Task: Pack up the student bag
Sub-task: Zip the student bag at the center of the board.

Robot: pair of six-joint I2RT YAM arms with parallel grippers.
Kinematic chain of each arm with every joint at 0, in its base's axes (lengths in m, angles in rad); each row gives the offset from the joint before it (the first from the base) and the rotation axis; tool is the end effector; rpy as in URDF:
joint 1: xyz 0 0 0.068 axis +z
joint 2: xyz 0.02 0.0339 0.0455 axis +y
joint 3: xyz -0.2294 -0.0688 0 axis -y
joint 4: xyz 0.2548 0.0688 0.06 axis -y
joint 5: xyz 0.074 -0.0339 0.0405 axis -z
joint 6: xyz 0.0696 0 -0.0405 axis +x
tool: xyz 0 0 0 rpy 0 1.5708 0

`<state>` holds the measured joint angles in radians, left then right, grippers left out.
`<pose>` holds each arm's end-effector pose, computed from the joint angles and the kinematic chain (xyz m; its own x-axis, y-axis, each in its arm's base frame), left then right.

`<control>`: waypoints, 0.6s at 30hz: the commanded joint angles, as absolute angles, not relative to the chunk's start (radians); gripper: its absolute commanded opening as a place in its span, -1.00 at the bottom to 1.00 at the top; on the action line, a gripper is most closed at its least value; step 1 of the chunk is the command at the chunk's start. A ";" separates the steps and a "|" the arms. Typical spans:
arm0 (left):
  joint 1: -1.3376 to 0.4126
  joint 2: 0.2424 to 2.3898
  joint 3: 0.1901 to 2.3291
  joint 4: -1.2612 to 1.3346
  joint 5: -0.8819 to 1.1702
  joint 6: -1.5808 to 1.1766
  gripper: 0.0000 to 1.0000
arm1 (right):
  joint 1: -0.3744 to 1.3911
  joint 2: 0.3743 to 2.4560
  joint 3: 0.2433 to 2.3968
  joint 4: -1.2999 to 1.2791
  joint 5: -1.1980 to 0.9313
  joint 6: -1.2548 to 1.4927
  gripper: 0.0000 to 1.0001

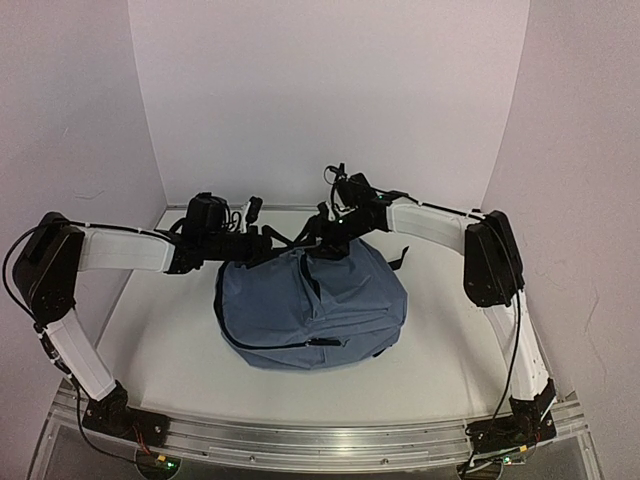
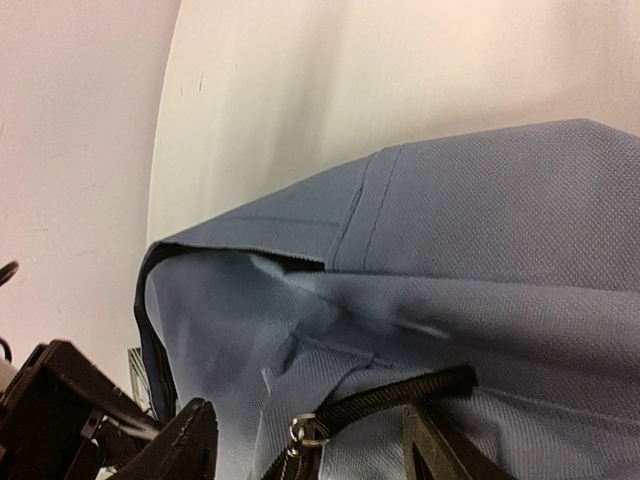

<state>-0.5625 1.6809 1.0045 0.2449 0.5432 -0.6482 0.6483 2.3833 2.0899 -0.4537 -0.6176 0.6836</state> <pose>0.3216 -0.2452 0.1729 -0.7975 -0.1082 -0.5936 0.4669 0.5123 -0.7207 0.4091 0.3604 0.1662 -0.9448 -0.0697 -0.3203 -0.3021 0.5641 0.7684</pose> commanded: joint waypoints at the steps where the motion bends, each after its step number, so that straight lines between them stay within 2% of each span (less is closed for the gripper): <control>1: -0.559 1.608 0.975 0.271 0.485 -0.652 0.32 | 0.645 2.452 2.145 -0.378 -0.613 0.779 0.17; 5: -0.558 1.591 0.964 0.259 0.473 -0.653 0.32 | 0.645 2.491 2.188 -0.364 -0.615 0.794 0.01; 11: -0.558 1.579 0.960 0.234 0.457 -0.647 0.32 | 0.644 2.531 2.204 -0.341 -0.635 0.822 -0.05; 18: -0.558 1.582 0.955 0.227 0.449 -0.641 0.32 | 0.647 2.509 2.201 -0.271 -0.747 0.824 -0.60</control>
<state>-0.5617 1.6279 0.9591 0.2244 0.4665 -0.6540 0.6483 2.5046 2.1818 -0.3271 -0.6723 0.8163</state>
